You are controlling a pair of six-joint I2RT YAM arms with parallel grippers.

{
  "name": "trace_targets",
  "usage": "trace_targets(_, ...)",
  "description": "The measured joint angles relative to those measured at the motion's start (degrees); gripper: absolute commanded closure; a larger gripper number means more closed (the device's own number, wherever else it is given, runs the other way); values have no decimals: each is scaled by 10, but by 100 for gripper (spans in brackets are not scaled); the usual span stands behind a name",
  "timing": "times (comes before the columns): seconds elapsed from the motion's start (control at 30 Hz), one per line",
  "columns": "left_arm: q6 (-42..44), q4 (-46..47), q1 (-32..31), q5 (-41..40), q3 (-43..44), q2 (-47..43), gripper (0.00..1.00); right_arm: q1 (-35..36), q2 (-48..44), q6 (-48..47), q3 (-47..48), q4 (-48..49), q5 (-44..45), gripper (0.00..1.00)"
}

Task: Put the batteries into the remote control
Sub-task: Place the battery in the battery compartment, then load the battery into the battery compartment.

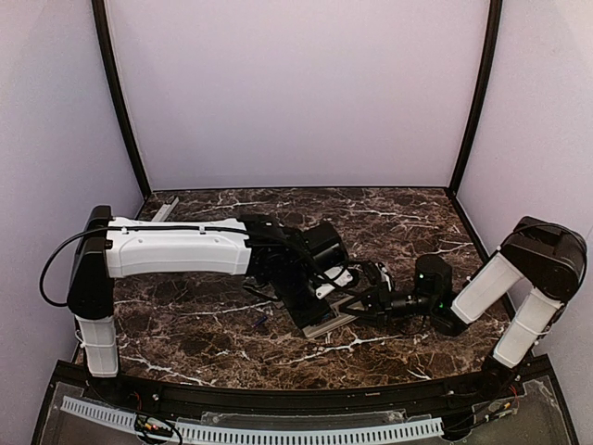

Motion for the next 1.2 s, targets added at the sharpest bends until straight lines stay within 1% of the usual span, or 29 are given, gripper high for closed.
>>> trace_targets(0.17,0,-4,-1,-10,10,3,85,0,0,2,0,9,2,100)
trace_targets(0.2,-1,-5,-1,-11,11,4,82,0,1,3,0,10,3,100)
trace_targets(0.33,-1,-5,-1,-20,17,8,76,1,3,6,0,15,3,100)
trace_targets(0.5,-2,-6,-1,-31,17,12,71,3,4,9,0,22,3,100)
trace_targets(0.6,-7,-8,-1,-36,22,12,64,3,4,10,0,24,2,100)
trace_targets(0.7,-13,-7,-1,-43,25,10,55,3,4,11,0,25,1,100)
trace_targets(0.83,-21,14,0,-39,9,-5,50,3,4,11,0,24,1,100)
trace_targets(0.93,-29,37,1,-31,-24,-41,50,3,3,10,0,23,1,100)
trace_targets(1.03,-42,78,10,-9,-85,-99,55,3,1,10,0,18,1,100)
trace_targets(1.13,-54,132,25,22,-165,-172,70,3,-2,10,0,15,-1,100)
trace_targets(1.2,-56,173,37,38,-227,-227,72,3,-3,10,0,15,-3,100)
